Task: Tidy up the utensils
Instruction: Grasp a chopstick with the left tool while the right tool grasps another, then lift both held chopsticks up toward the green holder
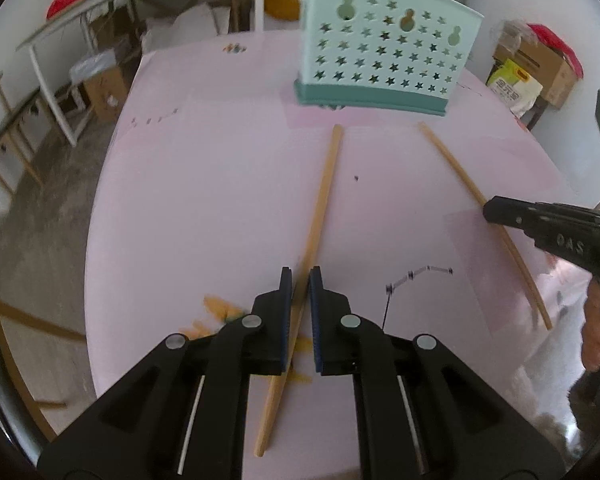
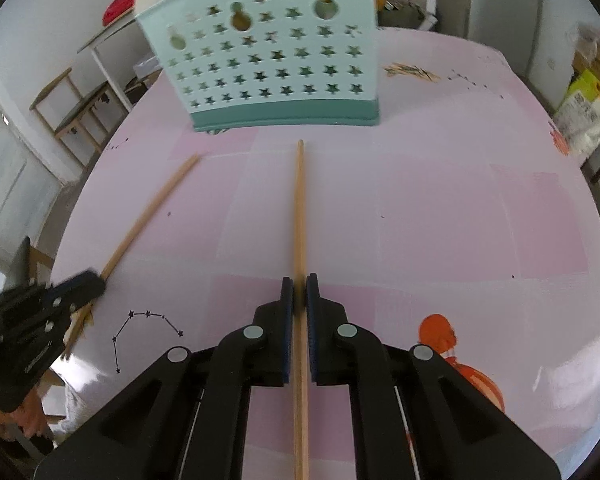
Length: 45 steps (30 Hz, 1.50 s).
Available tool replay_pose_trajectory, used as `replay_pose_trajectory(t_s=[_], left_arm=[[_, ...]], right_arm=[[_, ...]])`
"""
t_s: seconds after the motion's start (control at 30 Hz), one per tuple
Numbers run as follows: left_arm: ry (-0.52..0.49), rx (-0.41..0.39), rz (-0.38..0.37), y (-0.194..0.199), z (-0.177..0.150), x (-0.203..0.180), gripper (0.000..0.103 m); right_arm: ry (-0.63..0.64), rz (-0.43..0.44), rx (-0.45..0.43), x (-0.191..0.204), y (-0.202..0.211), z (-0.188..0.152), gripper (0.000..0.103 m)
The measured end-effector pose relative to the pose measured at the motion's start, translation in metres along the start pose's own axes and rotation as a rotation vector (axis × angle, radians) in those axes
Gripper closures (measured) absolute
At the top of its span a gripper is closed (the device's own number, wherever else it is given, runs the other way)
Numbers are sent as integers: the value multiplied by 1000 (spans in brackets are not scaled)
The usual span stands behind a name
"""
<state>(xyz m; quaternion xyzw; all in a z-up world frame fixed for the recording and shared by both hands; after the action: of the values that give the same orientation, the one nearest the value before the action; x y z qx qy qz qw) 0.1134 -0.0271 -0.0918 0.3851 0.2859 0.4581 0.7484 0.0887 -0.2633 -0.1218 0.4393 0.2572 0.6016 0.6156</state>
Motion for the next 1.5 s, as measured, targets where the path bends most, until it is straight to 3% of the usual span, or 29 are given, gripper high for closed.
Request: replay_pose_trajectory(t_s=[0.13,0.23,0.33,0.57,0.8,0.9,1.07,1.27,1.5], left_arm=[[35,22,-34,2,1,7,75],[33,19,-42,1,9,8,75],[3,16,-38,-6,25,2,75],[-112,38,-12,-36,63,-21,76],[-184,46,63,-61,85,-39,76],[-173,51,64,-63,89,-40,79],[-135,51,64,-65,91,-42,97],[-74,52,26,-61,94,-35,98],[-77,-70,-3,-9,99,-38,98]], right_arm=[[-33,66,21,-5,-4,5,90],[-51,106,29,-6,-5,8,80],[-43,102,24,-3,-7,11,77],[-40,114,0,2,-13,22,76],[6,101,-21,10,-20,32,76],[31,90,-34,11,-23,33,80],[56,73,-49,10,-25,36,93],[-26,153,-50,-3,-27,37,96],[-47,171,-68,-7,-25,35,96]])
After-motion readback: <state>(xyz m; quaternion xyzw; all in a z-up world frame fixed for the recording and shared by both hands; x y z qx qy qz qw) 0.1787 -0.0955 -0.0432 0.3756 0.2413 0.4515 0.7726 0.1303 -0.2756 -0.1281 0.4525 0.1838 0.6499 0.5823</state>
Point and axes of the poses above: each gripper's, at about its wrist camera, not at the fingertips, and y roughly against the way its jaws point, x to its left, z to its top, the point moved 4 cm from there along -y, roughly the way its jaws point, and after that the axes turned 3 degrees about -y, right-handed, at the moved point
